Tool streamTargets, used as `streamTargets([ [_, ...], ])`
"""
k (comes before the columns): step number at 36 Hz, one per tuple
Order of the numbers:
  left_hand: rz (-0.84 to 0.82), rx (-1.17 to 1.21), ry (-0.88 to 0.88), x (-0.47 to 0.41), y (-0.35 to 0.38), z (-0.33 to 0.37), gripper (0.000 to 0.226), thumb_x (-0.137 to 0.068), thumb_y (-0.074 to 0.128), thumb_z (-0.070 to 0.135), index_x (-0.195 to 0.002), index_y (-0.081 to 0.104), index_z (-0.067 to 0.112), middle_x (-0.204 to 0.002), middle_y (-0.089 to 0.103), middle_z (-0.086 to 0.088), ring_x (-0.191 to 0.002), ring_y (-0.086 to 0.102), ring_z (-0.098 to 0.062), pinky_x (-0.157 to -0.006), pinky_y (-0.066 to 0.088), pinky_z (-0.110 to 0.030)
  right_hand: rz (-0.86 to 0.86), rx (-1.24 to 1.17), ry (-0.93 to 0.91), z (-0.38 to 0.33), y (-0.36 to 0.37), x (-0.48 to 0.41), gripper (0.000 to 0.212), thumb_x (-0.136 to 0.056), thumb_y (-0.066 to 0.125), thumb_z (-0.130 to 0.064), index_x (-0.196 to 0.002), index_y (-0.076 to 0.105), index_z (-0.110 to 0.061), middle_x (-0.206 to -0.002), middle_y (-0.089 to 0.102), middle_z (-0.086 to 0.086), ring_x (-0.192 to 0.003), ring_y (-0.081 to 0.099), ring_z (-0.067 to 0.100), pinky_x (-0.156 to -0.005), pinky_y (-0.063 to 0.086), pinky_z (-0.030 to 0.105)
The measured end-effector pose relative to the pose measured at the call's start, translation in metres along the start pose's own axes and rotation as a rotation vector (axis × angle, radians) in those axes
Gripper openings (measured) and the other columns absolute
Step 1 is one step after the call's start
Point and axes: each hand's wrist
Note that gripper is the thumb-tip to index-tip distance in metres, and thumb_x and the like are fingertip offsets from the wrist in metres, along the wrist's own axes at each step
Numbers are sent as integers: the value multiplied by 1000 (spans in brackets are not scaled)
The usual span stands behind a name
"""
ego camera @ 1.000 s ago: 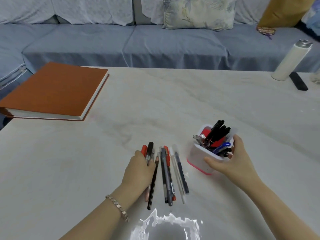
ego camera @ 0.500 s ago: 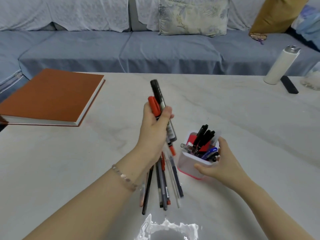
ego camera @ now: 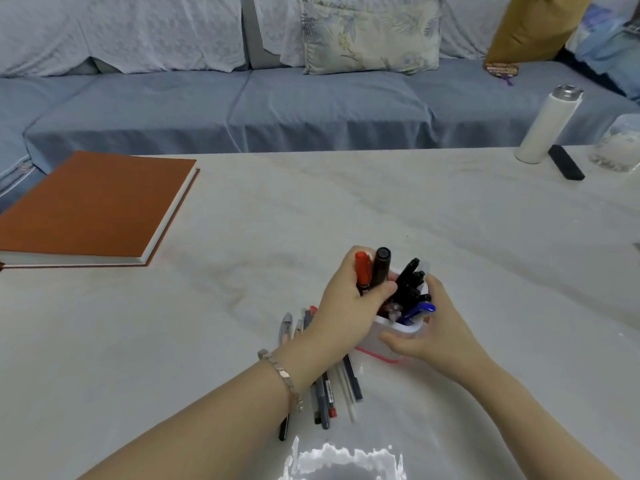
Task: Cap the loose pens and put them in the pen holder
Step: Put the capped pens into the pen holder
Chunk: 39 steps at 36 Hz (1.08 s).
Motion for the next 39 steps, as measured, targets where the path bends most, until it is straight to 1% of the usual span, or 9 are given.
streamTargets([
  [4,50,-100,55,1,-2,11,44,-81,66,19,-97,40,50,-84,63,0,-63,59,-5,-71,53,-24,-11,-13,-16,0,-1,0,66,-63,76,-7,-108,40,-39,-94,63,-3,-79,63,-1,-69,46,10],
  [8,60,-308,271,-2,-10,16,79,-85,61,15,-114,15,73,-105,48,22,-71,59,-11,-72,51,-12,6,8,13,3,0,-1,73,-60,78,-16,-116,38,-40,-100,62,-8,-84,61,-1,-71,46,13],
  [13,48,-504,318,-6,-15,10,59,-83,53,6,-121,36,49,-97,52,9,-87,61,-11,-81,52,-27,13,12,15,6,0,-1,75,-59,80,-17,-119,39,-35,-101,61,-6,-88,60,4,-75,44,17],
  [17,85,-580,397,-4,-11,0,22,-87,50,13,-108,58,18,-94,60,2,-83,54,-7,-76,45,-19,8,-1,5,5,1,-2,71,-57,80,-16,-114,41,-34,-98,60,-5,-82,60,1,-71,45,16],
  [22,-37,-614,334,6,-4,-20,41,-95,26,27,-126,50,16,-130,54,3,-127,32,4,-113,20,-30,22,-14,-56,3,3,-3,61,-61,77,-4,-96,43,-40,-86,60,-8,-73,61,0,-67,46,13],
  [26,-187,-552,126,-2,-6,-7,53,-91,13,42,-139,32,30,-148,28,16,-135,0,8,-116,-2,-30,3,-25,-48,5,2,-3,60,-61,78,-6,-99,44,-36,-92,62,-5,-77,62,-1,-69,47,14],
  [29,-76,-479,72,1,-21,-5,52,-91,19,45,-139,33,29,-147,32,13,-136,15,4,-116,9,-28,0,-20,-57,0,1,0,64,-61,77,-3,-99,41,-41,-90,60,-7,-71,58,-8,-68,44,7],
  [33,188,-732,-125,25,-52,-37,43,-92,47,29,-134,40,20,-136,45,0,-122,43,-13,-100,30,-20,4,-6,-55,1,1,-1,64,-62,75,-1,-98,40,-41,-91,60,-8,-73,58,-10,-68,42,2],
  [39,177,-925,-404,58,-76,-65,39,-83,56,39,-116,49,20,-110,49,0,-106,48,-19,-81,44,-29,-2,17,-40,7,0,-3,71,-61,78,-8,-105,37,-46,-104,58,-6,-85,58,-5,-75,44,9],
])
Point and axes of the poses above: each hand's wrist, its own x-axis away from the middle knuckle, its own y-axis out of the palm, z = x × y
